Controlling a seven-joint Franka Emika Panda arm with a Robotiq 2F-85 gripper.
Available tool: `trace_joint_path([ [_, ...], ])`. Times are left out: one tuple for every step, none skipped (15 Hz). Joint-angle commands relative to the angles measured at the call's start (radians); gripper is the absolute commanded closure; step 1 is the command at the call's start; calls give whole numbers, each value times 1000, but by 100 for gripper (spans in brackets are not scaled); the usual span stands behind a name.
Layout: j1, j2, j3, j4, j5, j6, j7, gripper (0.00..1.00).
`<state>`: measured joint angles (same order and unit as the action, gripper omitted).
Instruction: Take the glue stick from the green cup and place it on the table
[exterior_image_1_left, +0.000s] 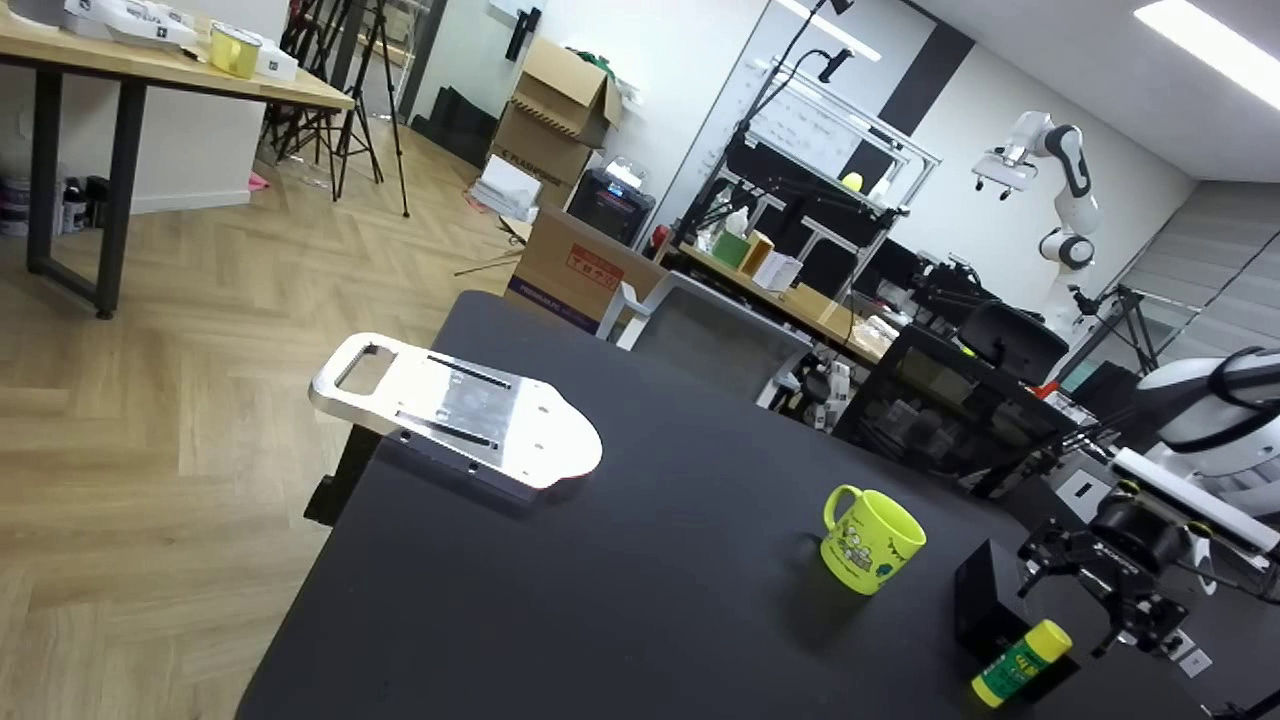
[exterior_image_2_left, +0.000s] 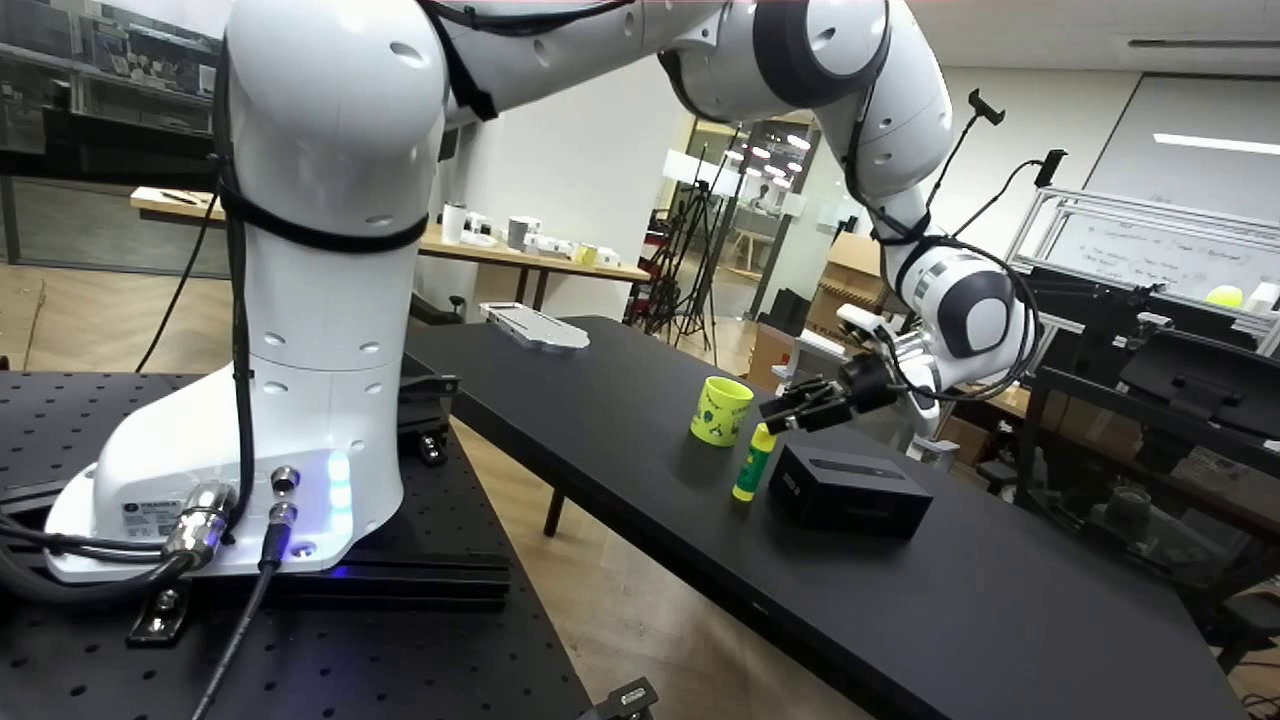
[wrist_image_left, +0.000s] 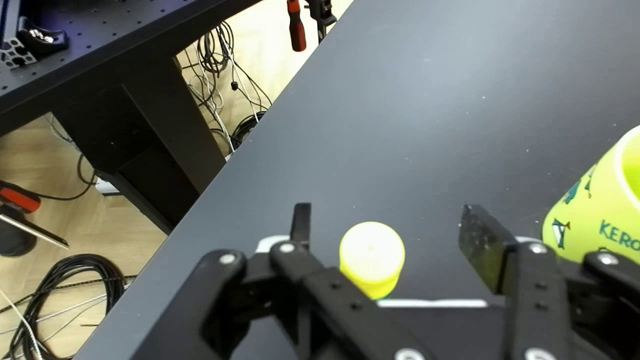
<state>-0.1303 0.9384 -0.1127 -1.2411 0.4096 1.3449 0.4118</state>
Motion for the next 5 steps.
trace_joint_path([
  [3,-83,8,-9,-18,-45,3,0],
  [-4,-22,10,10,-6,-20,0,0],
  [-3,-35,10,10,-6,-23,0,4],
  [-3,-37,10,9,-6,-23,0,0],
  [-3,-32,11,9,-6,-22,-1,0],
])
